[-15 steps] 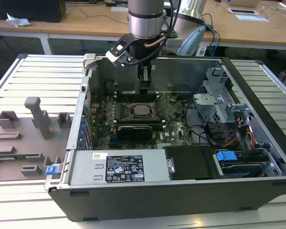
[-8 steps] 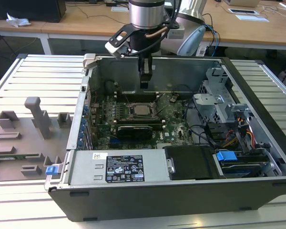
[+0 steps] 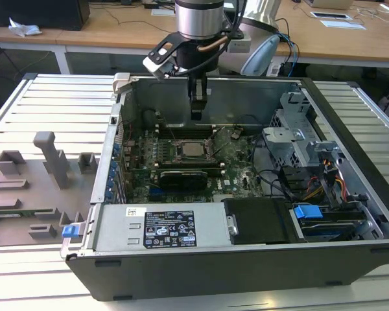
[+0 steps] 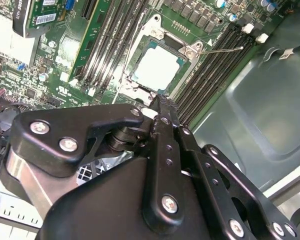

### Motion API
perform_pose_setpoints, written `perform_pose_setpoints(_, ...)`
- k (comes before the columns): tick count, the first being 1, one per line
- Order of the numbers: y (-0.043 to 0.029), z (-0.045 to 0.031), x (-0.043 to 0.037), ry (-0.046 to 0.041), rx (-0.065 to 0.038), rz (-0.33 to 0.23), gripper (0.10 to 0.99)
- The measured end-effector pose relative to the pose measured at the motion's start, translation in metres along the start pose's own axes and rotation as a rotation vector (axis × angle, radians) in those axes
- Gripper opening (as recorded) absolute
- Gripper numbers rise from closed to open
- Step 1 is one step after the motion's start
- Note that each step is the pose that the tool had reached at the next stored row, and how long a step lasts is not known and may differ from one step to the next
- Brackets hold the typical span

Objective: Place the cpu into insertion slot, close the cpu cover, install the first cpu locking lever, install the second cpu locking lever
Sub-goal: 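Close the cpu cover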

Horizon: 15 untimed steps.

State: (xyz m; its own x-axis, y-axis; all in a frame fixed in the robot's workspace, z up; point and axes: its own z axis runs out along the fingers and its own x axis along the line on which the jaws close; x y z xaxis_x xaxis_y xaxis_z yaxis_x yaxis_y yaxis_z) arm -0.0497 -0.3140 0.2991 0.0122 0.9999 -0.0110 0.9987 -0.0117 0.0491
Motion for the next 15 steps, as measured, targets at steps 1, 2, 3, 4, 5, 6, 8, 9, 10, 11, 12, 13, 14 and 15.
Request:
perform_pose_setpoints(1,0.0014,0.0000,0.0000,0.0000,0.000,0.000,0.106)
perform_pose_setpoints(2,0.0044,0.0002,0.0001,-0.0004,0.000,0.000,0.106)
perform_pose_setpoints(3,0.0086,0.0004,0.0001,-0.0005,0.001,0.000,0.106)
perform_pose_setpoints(4,0.0125,0.0006,0.0002,-0.0005,0.001,0.000,0.106)
perform_pose_setpoints(5,0.0171,0.0008,0.0002,-0.0006,0.002,0.000,0.106)
perform_pose_setpoints(6,0.0200,0.0009,0.0003,-0.0006,0.002,0.000,0.106)
perform_pose_setpoints(8,0.0258,0.0013,0.0003,-0.0005,0.002,0.000,0.106)
perform_pose_setpoints(9,0.0275,0.0013,0.0004,-0.0005,0.003,0.000,0.106)
perform_pose_setpoints(10,0.0308,0.0015,0.0004,-0.0005,0.003,0.000,0.106)
perform_pose_setpoints(11,0.0328,0.0016,0.0004,-0.0005,0.003,0.000,0.106)
perform_pose_setpoints(12,0.0346,0.0017,0.0005,-0.0005,0.003,0.000,0.106)
perform_pose_setpoints(13,0.0365,0.0018,0.0005,-0.0005,0.003,0.000,0.106)
perform_pose_setpoints(14,0.0384,0.0019,0.0005,-0.0005,0.003,0.000,0.106)
perform_pose_setpoints(15,0.0423,0.0021,0.0006,-0.0006,0.003,0.000,0.106)
